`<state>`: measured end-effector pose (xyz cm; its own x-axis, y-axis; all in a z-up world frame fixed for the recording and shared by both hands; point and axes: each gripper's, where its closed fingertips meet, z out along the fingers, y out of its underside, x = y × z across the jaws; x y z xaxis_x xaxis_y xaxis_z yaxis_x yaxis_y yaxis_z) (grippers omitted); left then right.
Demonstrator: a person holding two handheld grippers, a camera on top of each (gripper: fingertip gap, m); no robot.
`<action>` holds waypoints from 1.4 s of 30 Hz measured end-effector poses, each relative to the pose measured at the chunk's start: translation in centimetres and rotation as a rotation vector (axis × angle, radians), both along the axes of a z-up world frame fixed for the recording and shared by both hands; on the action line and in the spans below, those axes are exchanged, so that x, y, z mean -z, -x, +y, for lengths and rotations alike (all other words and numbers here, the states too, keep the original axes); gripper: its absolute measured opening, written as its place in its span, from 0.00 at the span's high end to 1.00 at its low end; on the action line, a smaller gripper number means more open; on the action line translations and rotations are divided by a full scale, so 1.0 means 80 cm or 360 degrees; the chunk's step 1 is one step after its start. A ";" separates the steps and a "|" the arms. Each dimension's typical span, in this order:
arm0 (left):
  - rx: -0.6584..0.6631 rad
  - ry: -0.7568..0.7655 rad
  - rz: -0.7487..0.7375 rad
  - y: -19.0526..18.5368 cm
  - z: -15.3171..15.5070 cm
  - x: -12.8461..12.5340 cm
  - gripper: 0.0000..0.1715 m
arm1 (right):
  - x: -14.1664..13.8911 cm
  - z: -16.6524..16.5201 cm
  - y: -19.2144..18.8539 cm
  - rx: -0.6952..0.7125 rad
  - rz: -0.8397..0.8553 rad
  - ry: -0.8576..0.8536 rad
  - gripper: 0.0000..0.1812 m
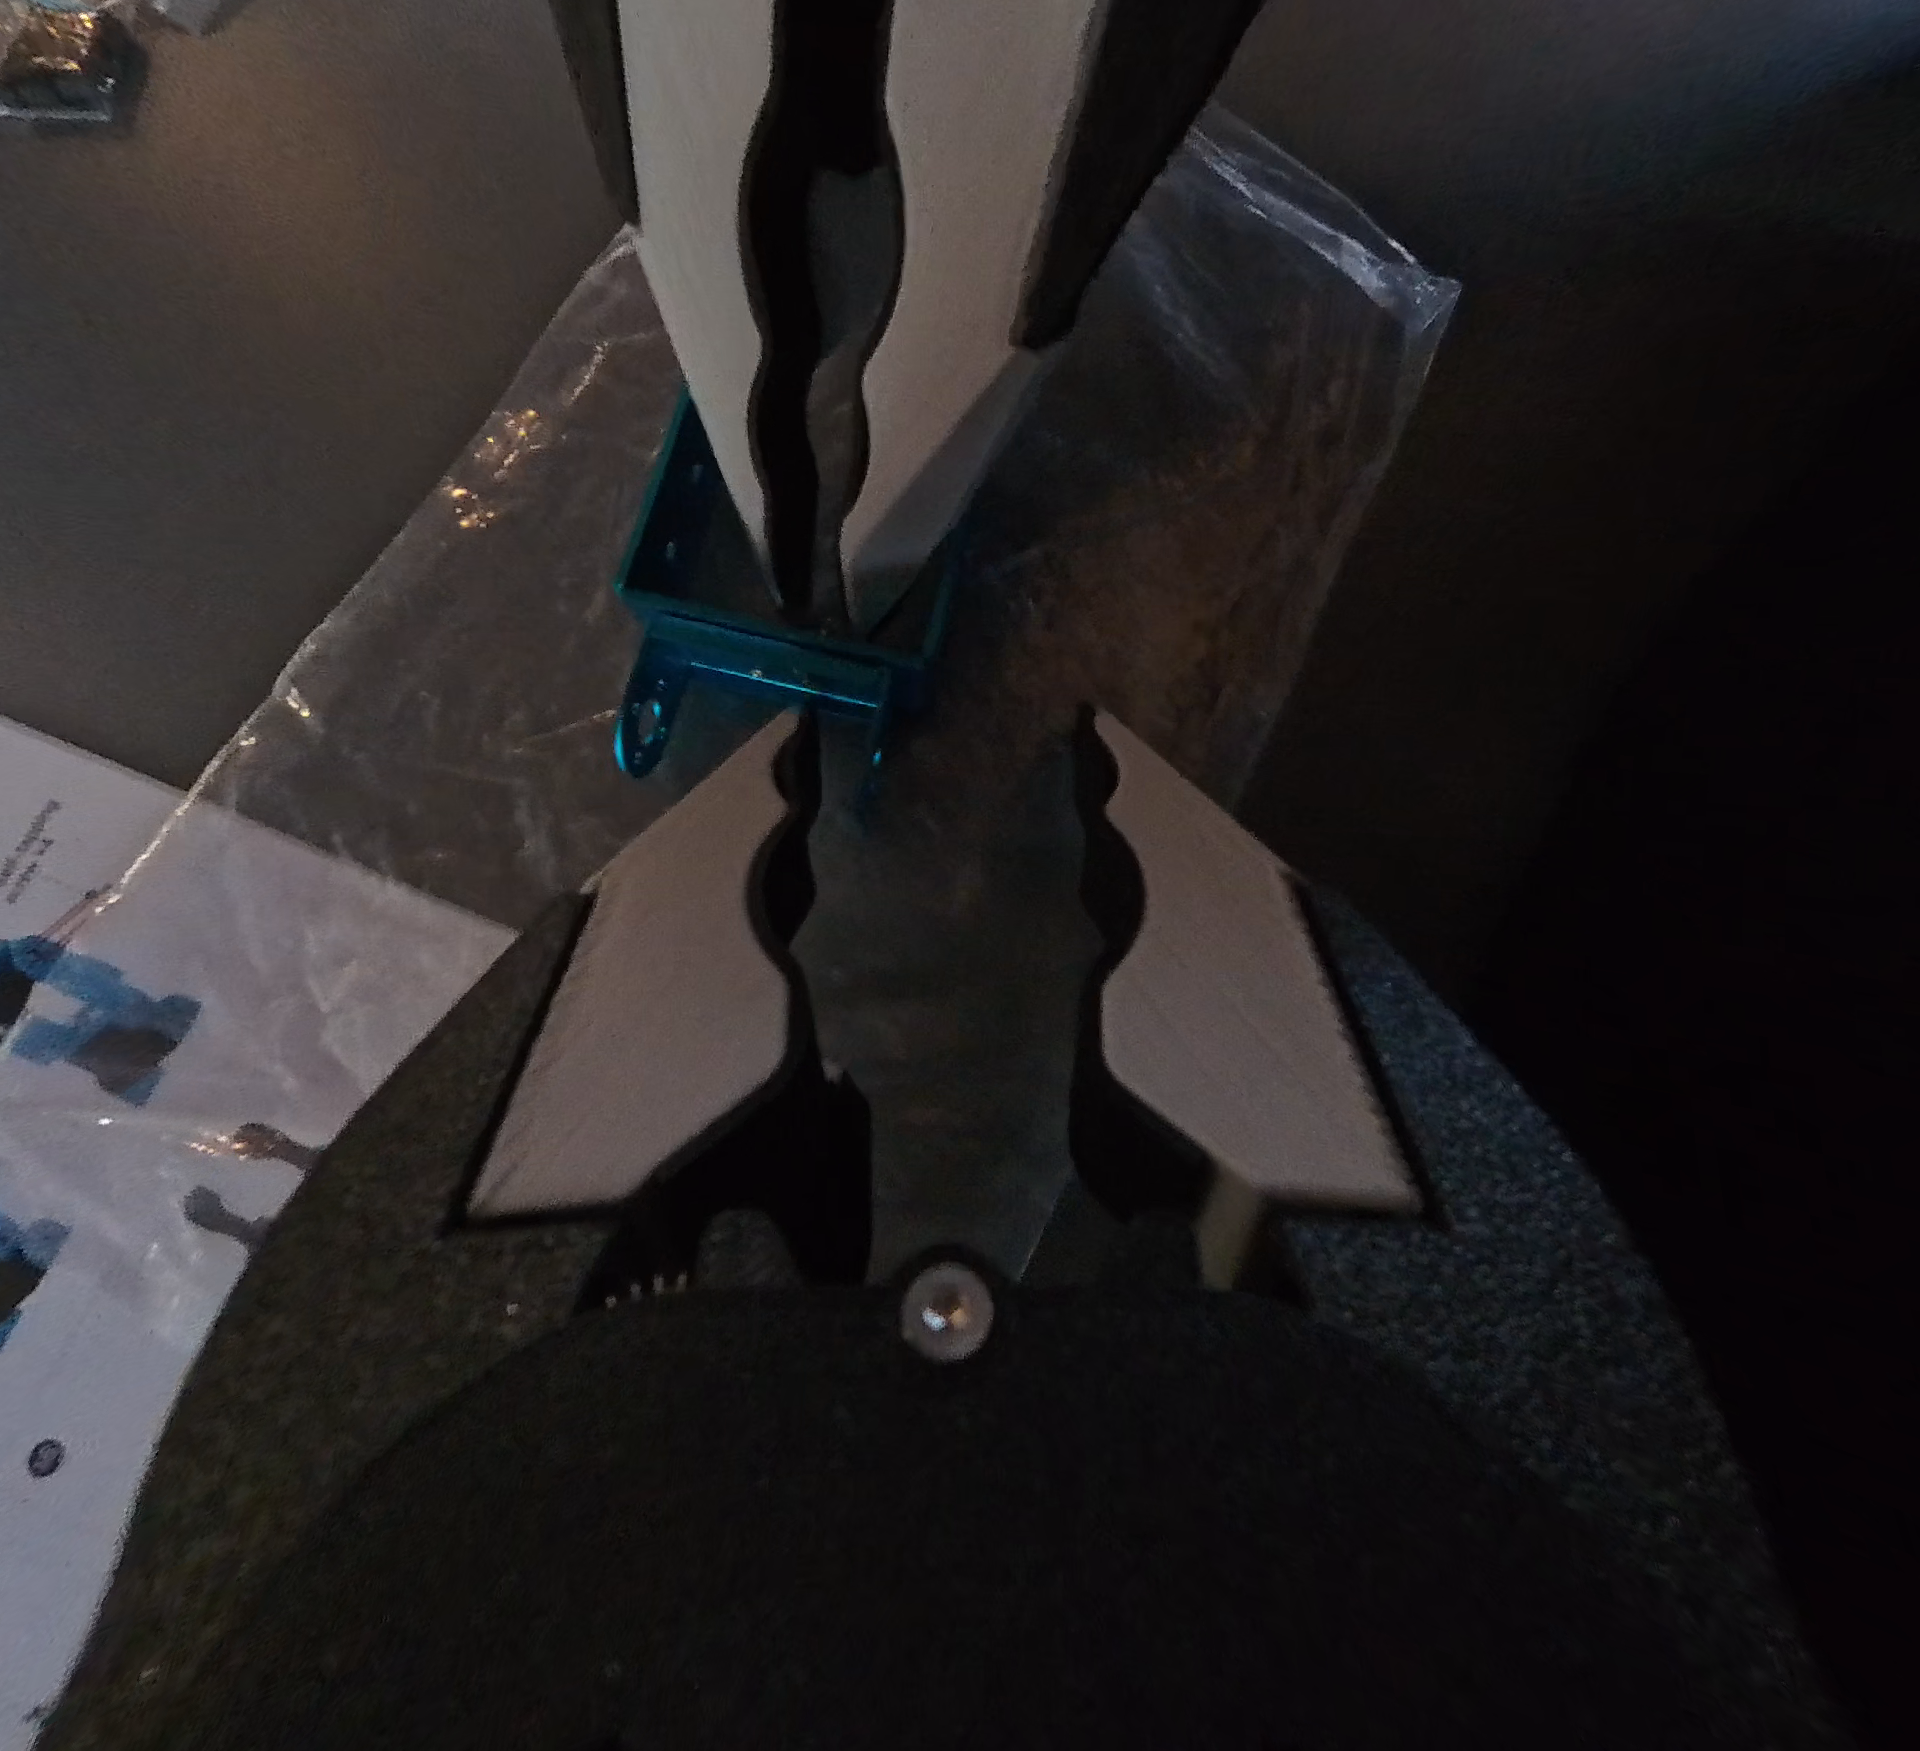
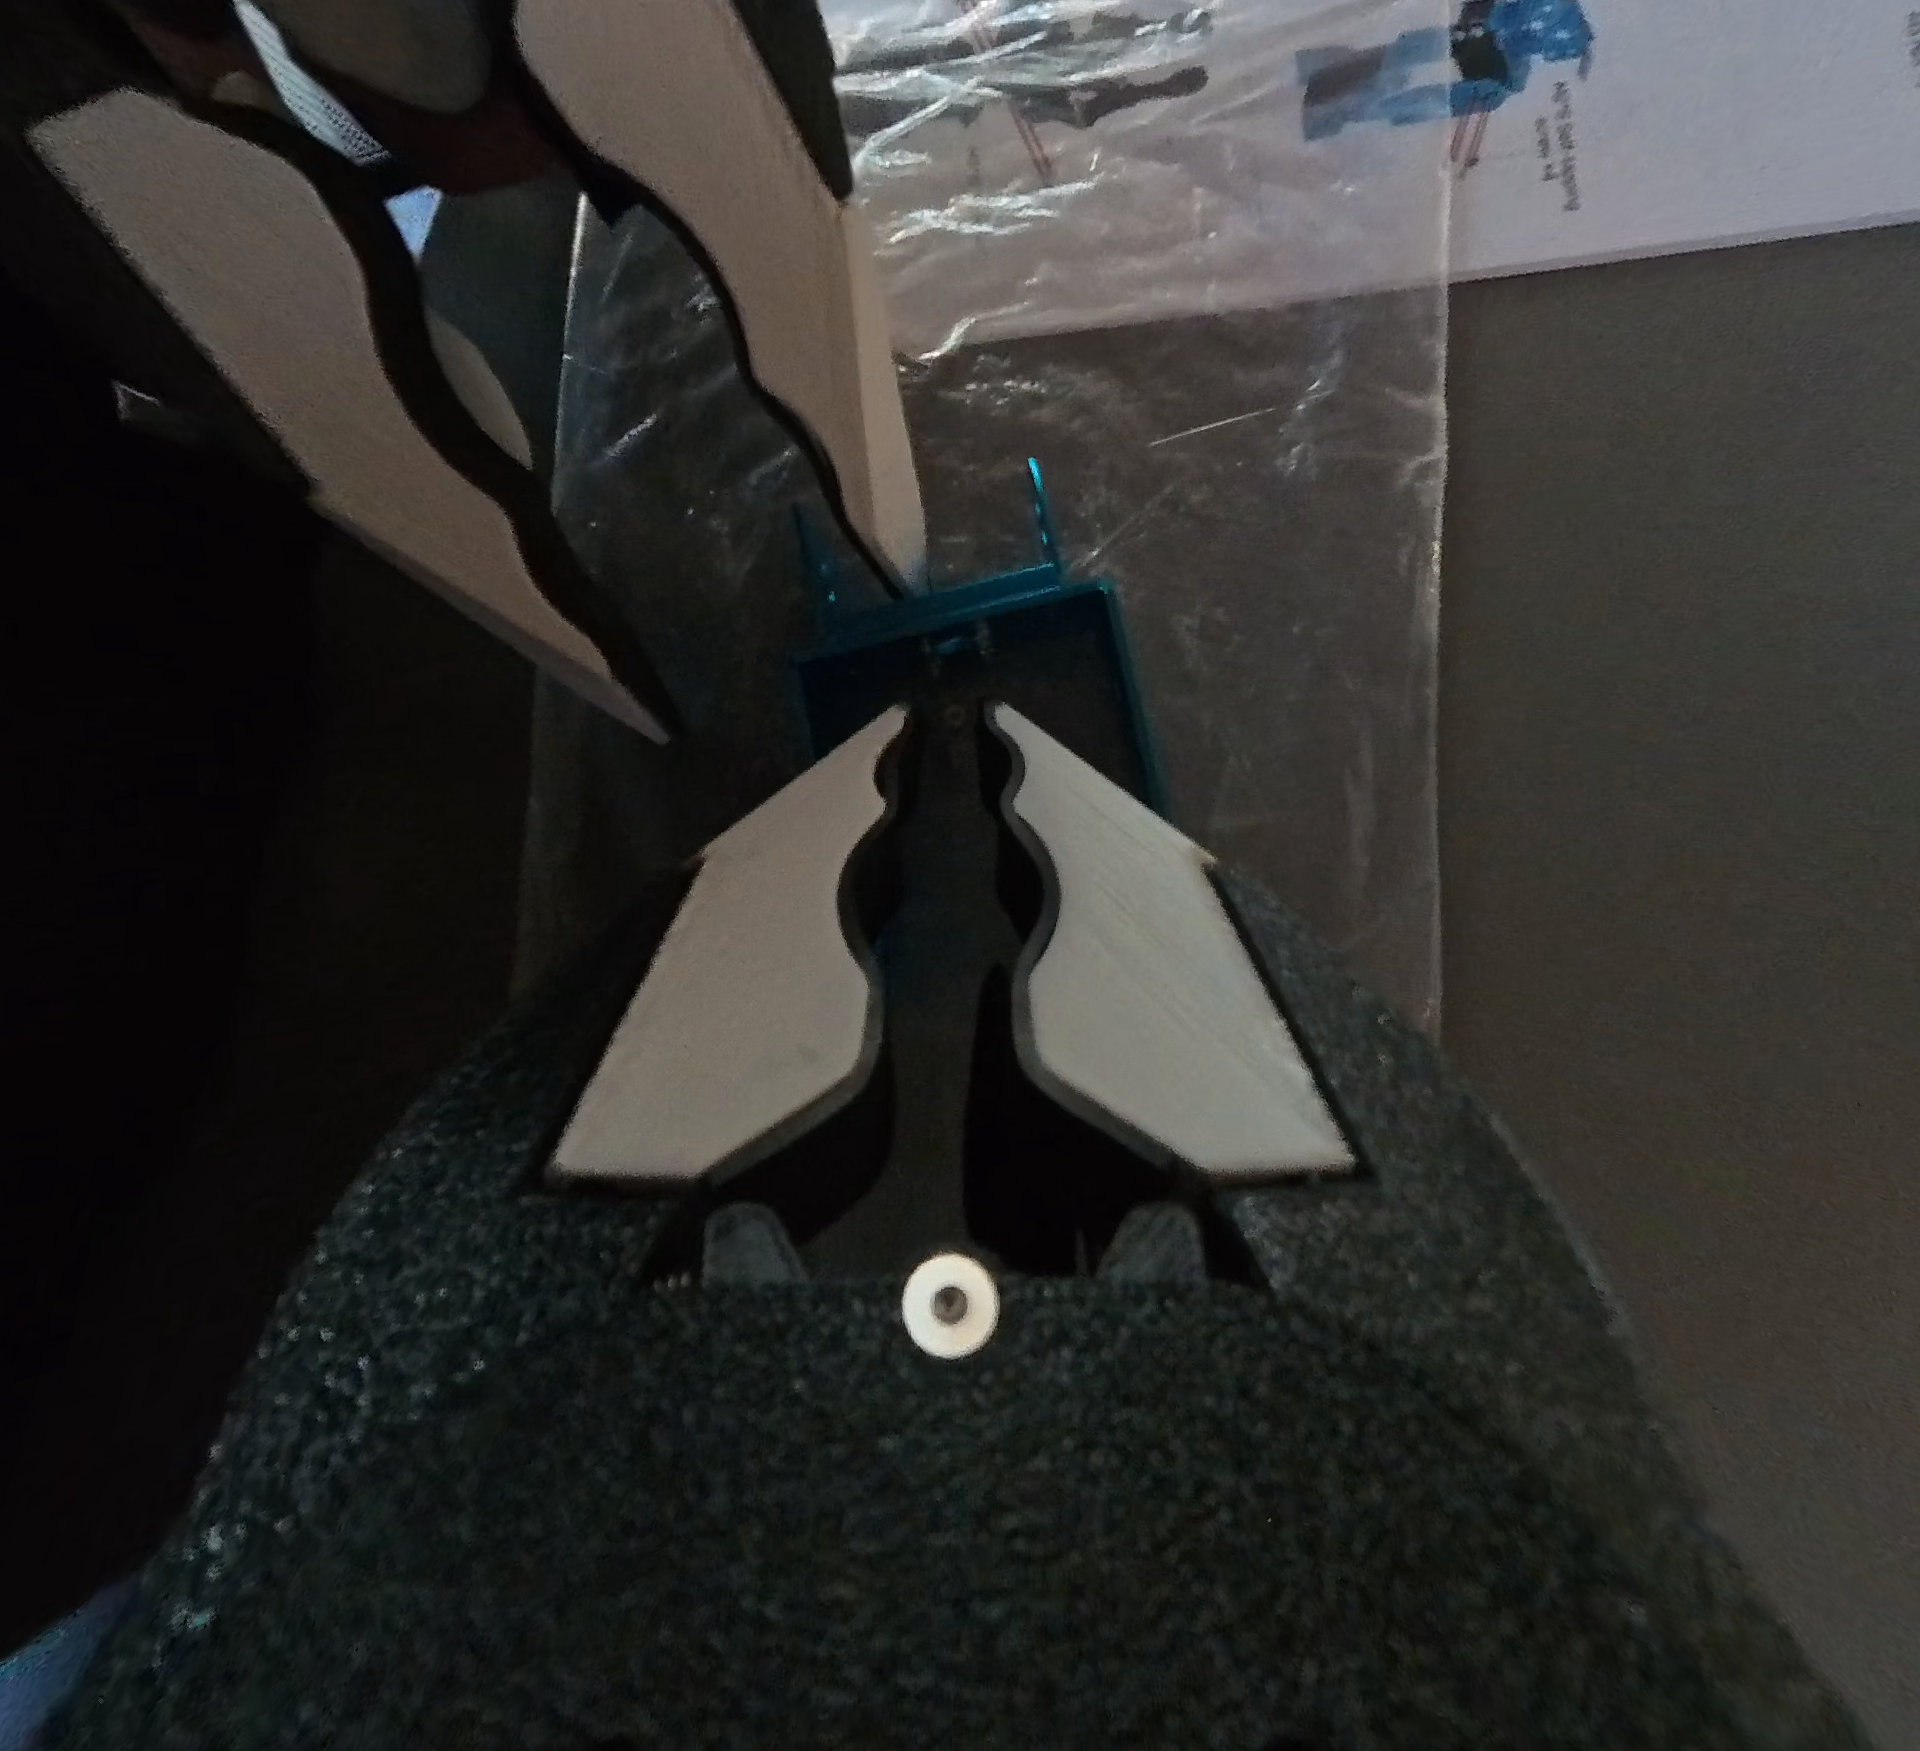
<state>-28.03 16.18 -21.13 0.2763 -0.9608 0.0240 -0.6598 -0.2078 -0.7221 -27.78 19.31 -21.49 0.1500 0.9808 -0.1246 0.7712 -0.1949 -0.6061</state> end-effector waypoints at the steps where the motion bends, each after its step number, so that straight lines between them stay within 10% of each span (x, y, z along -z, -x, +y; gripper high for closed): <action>1: -0.0002 -0.0013 0.0001 0.000 -0.001 0.000 0.72 | 0.000 0.000 0.001 -0.0002 -0.0003 0.0015 0.94; 20: -0.0063 -0.0031 -0.0046 0.002 0.002 -0.005 0.71 | -0.028 -0.001 0.008 0.0080 0.0320 0.0112 1.00; 42: -0.0115 -0.0066 0.0025 0.013 0.004 -0.006 0.71 | -0.007 -0.009 0.013 -0.0122 -0.0006 -0.0022 0.94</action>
<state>-29.10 16.53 -20.68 0.3450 -0.9384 -0.0204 -0.6556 -0.2254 -0.7207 -28.78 18.62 -20.89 0.0751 0.9910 -0.1105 0.7857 -0.1270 -0.6054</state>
